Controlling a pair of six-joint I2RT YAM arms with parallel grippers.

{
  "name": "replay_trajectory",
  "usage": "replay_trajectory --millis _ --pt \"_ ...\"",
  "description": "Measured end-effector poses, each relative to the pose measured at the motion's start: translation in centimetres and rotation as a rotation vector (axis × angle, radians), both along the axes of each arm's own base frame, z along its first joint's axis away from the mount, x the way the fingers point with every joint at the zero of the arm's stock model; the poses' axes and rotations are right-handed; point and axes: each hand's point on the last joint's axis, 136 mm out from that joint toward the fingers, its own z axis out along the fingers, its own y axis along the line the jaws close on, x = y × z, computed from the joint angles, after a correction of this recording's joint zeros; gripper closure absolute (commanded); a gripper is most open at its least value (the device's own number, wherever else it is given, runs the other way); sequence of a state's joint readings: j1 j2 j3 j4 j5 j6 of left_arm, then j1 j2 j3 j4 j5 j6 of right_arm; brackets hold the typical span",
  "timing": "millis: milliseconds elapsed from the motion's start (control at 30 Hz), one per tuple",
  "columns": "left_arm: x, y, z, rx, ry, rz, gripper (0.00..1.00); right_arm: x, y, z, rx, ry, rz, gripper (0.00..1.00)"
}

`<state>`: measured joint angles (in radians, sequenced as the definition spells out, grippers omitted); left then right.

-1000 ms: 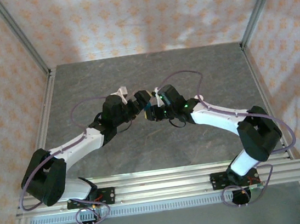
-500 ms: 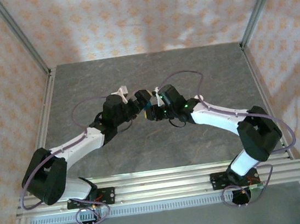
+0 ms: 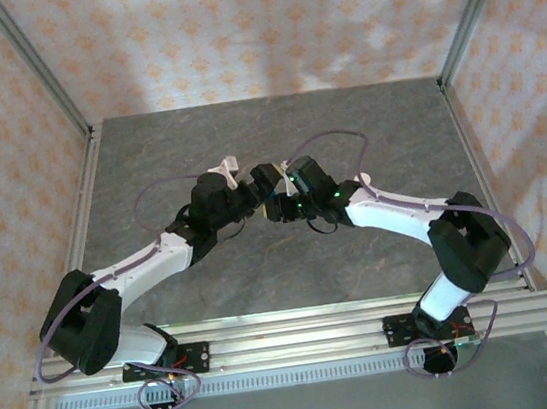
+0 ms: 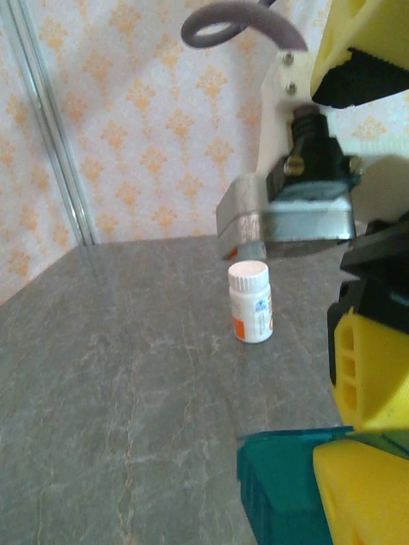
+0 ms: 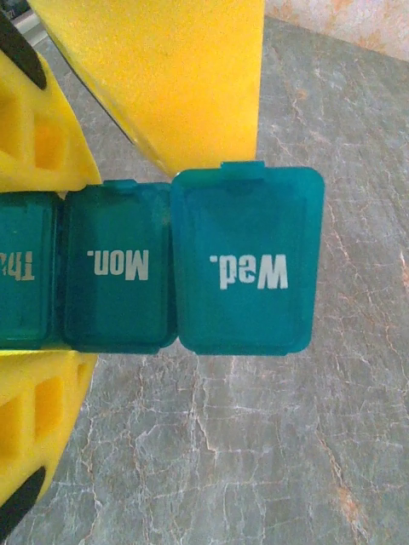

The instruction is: Sort the pills into containers

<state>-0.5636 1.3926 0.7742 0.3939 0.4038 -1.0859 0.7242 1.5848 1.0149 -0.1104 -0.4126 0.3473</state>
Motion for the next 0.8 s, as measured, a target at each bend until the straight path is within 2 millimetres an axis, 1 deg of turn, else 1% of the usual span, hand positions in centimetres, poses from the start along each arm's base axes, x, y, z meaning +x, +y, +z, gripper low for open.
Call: replay_trajectory --millis 233,333,433,533,633,700,800 --pt "0.1 0.0 0.2 -0.005 -0.001 0.006 0.01 0.0 0.1 -0.3 -0.006 -0.001 0.005 0.71" --pt "0.4 0.5 0.2 0.034 -0.007 0.027 0.00 0.1 0.0 -0.4 -0.016 -0.008 0.010 0.71" --pt "0.4 1.6 0.6 0.094 -0.023 0.063 0.00 0.2 -0.2 -0.6 -0.035 -0.020 0.012 0.70" --pt "0.4 3.4 1.4 0.148 -0.047 0.114 0.00 0.2 -0.4 -1.2 -0.062 -0.025 0.021 0.70" --pt "0.9 6.2 1.9 0.192 -0.056 0.194 0.00 0.2 -0.7 -2.5 -0.104 -0.018 0.033 0.70" --pt "1.2 8.1 1.9 0.224 -0.057 0.251 0.00 0.1 -0.9 -3.7 -0.139 -0.007 0.045 0.70" --pt "0.9 10.4 1.2 0.291 -0.050 0.311 0.00 -0.2 -1.4 -5.6 -0.195 0.015 0.068 0.70"
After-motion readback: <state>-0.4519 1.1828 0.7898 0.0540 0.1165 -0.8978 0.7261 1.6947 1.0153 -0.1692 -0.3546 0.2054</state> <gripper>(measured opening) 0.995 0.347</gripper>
